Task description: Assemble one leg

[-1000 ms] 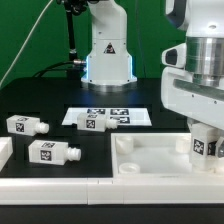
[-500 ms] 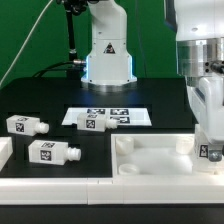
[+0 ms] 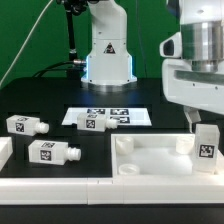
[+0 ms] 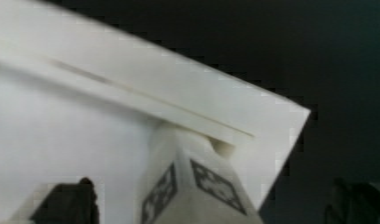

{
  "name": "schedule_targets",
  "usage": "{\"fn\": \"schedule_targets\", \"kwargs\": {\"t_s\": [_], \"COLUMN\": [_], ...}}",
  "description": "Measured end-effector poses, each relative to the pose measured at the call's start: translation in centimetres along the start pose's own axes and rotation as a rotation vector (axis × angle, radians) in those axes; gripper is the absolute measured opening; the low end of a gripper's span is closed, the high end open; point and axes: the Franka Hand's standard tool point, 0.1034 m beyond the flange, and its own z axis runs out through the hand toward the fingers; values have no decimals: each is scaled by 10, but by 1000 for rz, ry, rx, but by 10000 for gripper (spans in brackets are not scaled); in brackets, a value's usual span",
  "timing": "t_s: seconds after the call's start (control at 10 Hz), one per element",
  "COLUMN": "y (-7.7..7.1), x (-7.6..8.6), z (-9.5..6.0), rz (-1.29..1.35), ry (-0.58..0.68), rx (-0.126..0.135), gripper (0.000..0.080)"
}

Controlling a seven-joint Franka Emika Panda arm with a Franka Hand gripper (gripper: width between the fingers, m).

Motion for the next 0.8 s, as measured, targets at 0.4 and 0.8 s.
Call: {"fn": "schedule_targets", "kwargs": {"t_s": [0.4,0.8], "y": [6,3], "x": [1,13], "z": [3,4], "rz": [-356,-728], "ry": [28,119], "rx": [-28,-41], "gripper": [649,637]}}
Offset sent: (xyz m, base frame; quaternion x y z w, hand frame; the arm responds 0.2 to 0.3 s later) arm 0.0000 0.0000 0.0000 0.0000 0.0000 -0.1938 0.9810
